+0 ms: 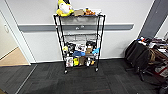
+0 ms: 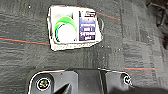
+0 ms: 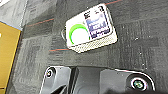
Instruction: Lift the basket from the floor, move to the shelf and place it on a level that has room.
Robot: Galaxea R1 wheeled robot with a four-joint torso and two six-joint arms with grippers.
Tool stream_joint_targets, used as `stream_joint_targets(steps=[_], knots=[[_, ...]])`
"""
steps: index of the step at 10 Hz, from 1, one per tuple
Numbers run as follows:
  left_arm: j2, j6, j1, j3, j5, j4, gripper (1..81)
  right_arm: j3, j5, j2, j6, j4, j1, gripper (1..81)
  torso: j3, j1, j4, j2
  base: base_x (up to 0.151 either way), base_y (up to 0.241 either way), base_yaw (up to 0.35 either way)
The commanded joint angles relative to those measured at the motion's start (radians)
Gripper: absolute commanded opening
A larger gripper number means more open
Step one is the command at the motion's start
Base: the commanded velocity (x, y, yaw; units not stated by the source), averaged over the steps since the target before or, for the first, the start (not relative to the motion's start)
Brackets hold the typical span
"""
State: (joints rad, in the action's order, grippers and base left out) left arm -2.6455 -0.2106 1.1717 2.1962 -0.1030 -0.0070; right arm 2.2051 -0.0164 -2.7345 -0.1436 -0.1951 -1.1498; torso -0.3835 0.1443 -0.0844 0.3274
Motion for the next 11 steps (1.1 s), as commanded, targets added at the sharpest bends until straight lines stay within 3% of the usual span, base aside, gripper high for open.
stream_joint_targets(steps=[1,6,11], knots=[[0.024,-0.001,-0.071,-0.007,0.042,-0.004,81.1,-0.015,0.038,0.016,-0.002,0.005,0.078,81.1,0.0,0.0,0.0,0.0,0.089,0.0,0.0],[0.024,-0.001,-0.068,-0.007,0.042,-0.002,81.1,-0.013,0.038,0.016,-0.002,0.005,0.078,81.1,0.0,0.0,0.0,0.0,0.073,0.0,0.0],[0.019,-0.001,-0.068,-0.007,0.051,-0.004,81.1,-0.012,0.036,0.016,-0.002,0.005,0.078,81.1,0.0,0.0,0.0,0.0,0.0,0.0,0.0]])
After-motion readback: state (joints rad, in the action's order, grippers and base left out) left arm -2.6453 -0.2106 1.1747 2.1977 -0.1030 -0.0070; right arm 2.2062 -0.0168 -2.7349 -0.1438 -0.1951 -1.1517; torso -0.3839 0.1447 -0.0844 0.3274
